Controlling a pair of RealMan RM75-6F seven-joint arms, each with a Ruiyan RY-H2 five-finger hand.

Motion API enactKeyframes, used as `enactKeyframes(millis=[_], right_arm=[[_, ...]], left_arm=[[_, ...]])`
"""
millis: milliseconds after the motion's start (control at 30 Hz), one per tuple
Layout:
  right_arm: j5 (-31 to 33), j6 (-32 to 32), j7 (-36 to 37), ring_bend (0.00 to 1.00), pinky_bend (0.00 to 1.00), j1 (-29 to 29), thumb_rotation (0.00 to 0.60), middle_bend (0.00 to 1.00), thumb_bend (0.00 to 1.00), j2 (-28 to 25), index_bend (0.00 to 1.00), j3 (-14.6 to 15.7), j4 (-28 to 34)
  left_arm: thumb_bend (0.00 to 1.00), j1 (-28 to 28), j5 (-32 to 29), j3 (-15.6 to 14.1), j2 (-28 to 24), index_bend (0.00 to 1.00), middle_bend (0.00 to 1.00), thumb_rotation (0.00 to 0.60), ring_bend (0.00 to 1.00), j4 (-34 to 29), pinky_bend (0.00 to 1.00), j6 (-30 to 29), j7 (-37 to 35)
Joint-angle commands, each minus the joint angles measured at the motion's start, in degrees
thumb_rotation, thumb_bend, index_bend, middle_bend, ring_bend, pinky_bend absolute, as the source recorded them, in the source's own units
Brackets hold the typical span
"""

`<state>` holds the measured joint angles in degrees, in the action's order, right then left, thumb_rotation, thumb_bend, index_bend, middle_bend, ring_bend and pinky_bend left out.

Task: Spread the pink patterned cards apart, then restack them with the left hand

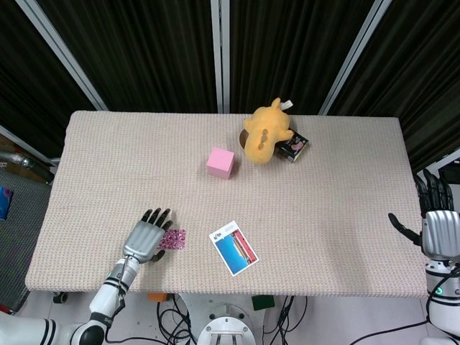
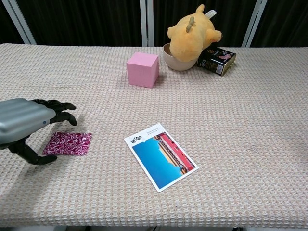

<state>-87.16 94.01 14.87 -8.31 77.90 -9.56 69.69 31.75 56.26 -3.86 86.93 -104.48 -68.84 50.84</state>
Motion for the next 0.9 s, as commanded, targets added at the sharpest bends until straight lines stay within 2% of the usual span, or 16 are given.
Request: enactKeyframes(millis=[33, 200, 300, 367, 400, 467, 567, 633, 733, 900], right_arm=[[0.01, 0.07, -0.02, 0.00, 0.00, 0.05, 0.600, 0.00, 0.47, -0.01, 0.00, -0.01, 0.01], [-0.06, 0.34, 0.00, 0.00, 0.00, 0.12, 0.600, 0.00, 0.47, -0.21, 0.00, -0.11, 0.17], [-0.02, 0.47, 0.05, 0.00, 0.00, 0.37, 0.600, 0.00, 0.47, -0.43, 0.00, 0.00, 0.15], [-0.06, 0.55, 0.15, 0.00, 0.00, 0.76, 0.600, 0.00, 0.47, -0.54, 0.00, 0.37, -0.12], [-0.12, 0.53, 0.17, 0.00, 0.00, 1.00, 0.600, 0.00, 0.47, -0.60, 0.00, 0.67, -0.29], [-0.27, 0.22, -0.20, 0.00, 0.00, 1.70, 0.600, 0.00, 0.47, -0.88, 0.00, 1.66, -0.62], [-0.76, -1.32, -2.79, 0.00, 0.00, 3.27, 0.600, 0.00, 0.44, -2.93, 0.00, 4.41, 0.69], [-0.33, -3.52, -6.82, 0.00, 0.00, 4.52, 0.600, 0.00, 0.43, -5.40, 0.00, 6.60, 3.28], [1.37, -6.08, -11.76, 0.00, 0.00, 5.95, 0.600, 0.00, 0.42, -8.35, 0.00, 8.41, 7.63], [3.46, -7.06, -12.34, 0.00, 0.00, 7.16, 0.600, 0.00, 0.42, -9.03, 0.00, 8.45, 9.15]], left_arm=[[0.24, -0.20, 0.58, -0.31, -0.33, 0.17, 0.00, 0.508, 0.00, -0.72, 0.10, -0.41, 0.00], [0.24, -2.20, 4.75, -1.01, -3.11, 0.16, 0.00, 0.507, 0.00, -4.72, 0.10, -4.50, -2.01], [0.24, -5.42, 11.24, -1.35, -6.58, 0.16, 0.00, 0.512, 0.00, -6.58, 0.10, -10.12, -7.94], [0.24, -8.36, 18.57, -1.49, -9.04, 0.16, 0.00, 0.533, 0.00, -4.62, 0.10, -15.55, -15.74], [0.23, -9.70, 22.02, -1.48, -9.84, 0.15, 0.00, 0.525, 0.00, -2.46, 0.10, -18.38, -19.59], [0.23, -12.93, 27.70, -1.13, -10.93, 0.15, 0.00, 0.461, 0.00, 4.05, 0.10, -25.02, -28.67], [0.22, -17.03, 28.31, -0.90, -12.72, 0.14, 0.00, 0.247, 0.00, 10.70, 0.10, -29.74, -37.39], [0.19, -18.94, 27.66, -0.90, -14.21, 0.13, 0.00, 0.150, 0.00, 13.78, 0.11, -30.54, -40.85], [0.16, -20.78, 26.63, -0.81, -15.96, 0.12, 0.00, 0.117, 0.00, 16.65, 0.11, -30.22, -43.31], [0.16, -21.71, 26.87, -1.63, -17.83, 0.11, 0.00, 0.091, 0.00, 17.06, 0.11, -26.68, -45.35]])
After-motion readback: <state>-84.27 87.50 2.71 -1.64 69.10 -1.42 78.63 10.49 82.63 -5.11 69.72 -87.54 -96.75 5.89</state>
